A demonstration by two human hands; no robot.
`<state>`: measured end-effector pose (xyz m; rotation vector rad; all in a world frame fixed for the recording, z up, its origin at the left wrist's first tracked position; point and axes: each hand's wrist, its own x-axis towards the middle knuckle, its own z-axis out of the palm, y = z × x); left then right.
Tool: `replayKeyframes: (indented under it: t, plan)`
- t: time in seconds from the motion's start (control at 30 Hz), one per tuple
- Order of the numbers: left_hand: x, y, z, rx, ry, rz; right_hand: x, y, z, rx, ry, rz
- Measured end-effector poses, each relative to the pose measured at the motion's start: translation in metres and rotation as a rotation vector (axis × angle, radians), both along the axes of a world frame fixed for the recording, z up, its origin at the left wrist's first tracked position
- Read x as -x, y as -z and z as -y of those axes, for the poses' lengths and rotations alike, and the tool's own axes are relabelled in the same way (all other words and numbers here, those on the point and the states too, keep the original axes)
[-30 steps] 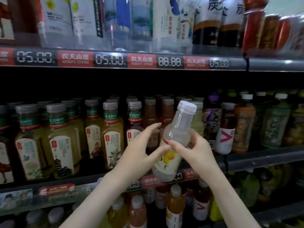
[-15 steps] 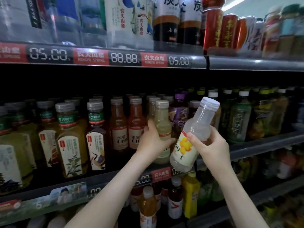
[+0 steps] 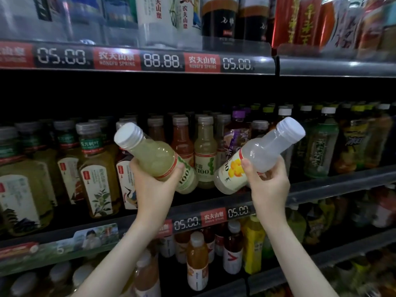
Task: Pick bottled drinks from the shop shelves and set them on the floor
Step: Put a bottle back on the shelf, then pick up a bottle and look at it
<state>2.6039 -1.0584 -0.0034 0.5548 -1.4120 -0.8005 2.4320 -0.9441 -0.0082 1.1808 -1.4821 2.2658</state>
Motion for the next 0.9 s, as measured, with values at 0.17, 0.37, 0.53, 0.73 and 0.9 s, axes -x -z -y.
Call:
replayKeyframes:
  t: [0.17, 0.37, 0.53, 0.73, 0.9]
  plan:
    - [-0.01, 0.0, 0.003, 0.094, -0.04, 0.046, -0.019, 0.0, 0.026, -0.053, -0.025, -0.09]
    - [-0.001, 0.001, 0.007, 0.037, 0.035, 0.232, -0.022, 0.002, 0.042, -0.078, -0.018, -0.09]
    - [0.034, -0.001, 0.014, 0.027, 0.07, 0.393, -0.002, -0.011, 0.014, 0.039, 0.113, -0.116]
    - [0.082, -0.007, 0.012, -0.021, 0.012, 0.548, 0.037, -0.02, -0.024, -0.042, 0.2, -0.122]
    - [0.09, -0.001, -0.013, 0.151, -0.203, 0.59, 0.053, -0.007, -0.04, -0.108, 0.187, -0.073]
